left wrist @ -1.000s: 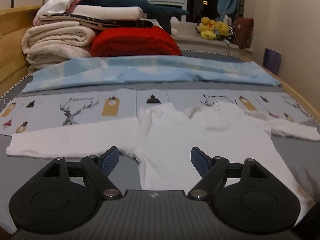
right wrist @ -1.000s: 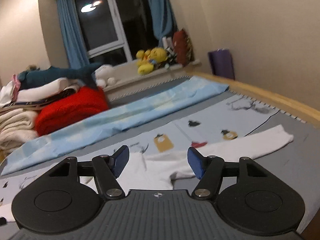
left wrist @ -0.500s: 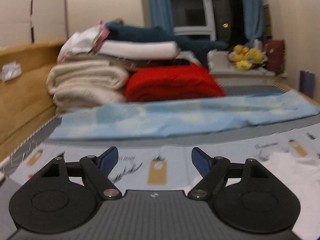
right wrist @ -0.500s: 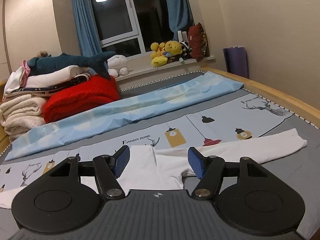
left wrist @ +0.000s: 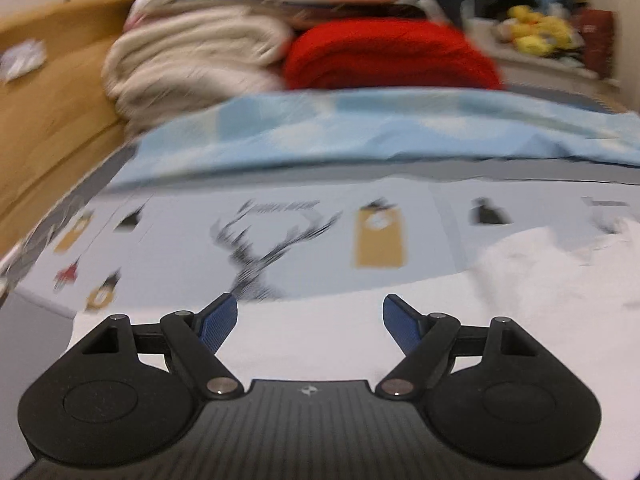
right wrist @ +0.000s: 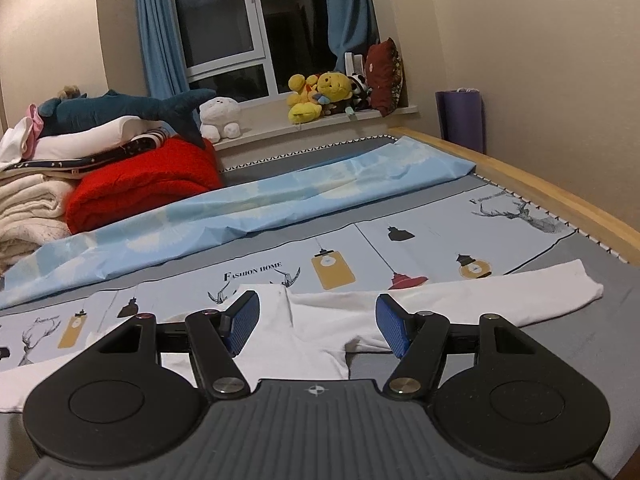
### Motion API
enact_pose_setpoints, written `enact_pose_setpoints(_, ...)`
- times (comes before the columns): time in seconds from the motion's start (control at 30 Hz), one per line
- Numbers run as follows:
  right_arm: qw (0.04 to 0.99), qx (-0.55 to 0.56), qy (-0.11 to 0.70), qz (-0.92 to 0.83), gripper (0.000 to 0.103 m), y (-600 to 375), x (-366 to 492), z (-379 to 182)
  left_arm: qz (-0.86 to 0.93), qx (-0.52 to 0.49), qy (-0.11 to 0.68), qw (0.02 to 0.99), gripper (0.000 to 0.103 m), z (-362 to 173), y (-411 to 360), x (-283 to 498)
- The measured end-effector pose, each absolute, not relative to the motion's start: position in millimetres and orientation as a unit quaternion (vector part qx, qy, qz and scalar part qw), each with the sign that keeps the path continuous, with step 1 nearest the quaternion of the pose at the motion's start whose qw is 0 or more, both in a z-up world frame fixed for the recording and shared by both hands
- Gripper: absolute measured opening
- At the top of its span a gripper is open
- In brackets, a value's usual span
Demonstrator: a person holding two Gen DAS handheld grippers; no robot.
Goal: Fold small clothes
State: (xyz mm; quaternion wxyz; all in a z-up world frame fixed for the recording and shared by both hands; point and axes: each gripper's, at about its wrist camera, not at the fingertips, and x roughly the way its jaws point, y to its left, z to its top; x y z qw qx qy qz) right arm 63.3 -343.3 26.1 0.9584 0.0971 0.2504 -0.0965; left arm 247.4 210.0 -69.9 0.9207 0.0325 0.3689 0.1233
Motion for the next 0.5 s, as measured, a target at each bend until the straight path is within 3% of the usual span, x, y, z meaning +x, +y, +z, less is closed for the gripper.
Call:
enact_pose_setpoints(0.4,0.961,0.082,0.253,-0.081,0.067,-331,68,23,0.376,-0.166,0.422,0.808,0.083,-128,385,235)
enact_pose_setpoints(0.5,0.961,0.072,0.256,-0.077,0.066,-327,71,23,0.384,-0.19,0.429,0.795,0.077,-136,402,229)
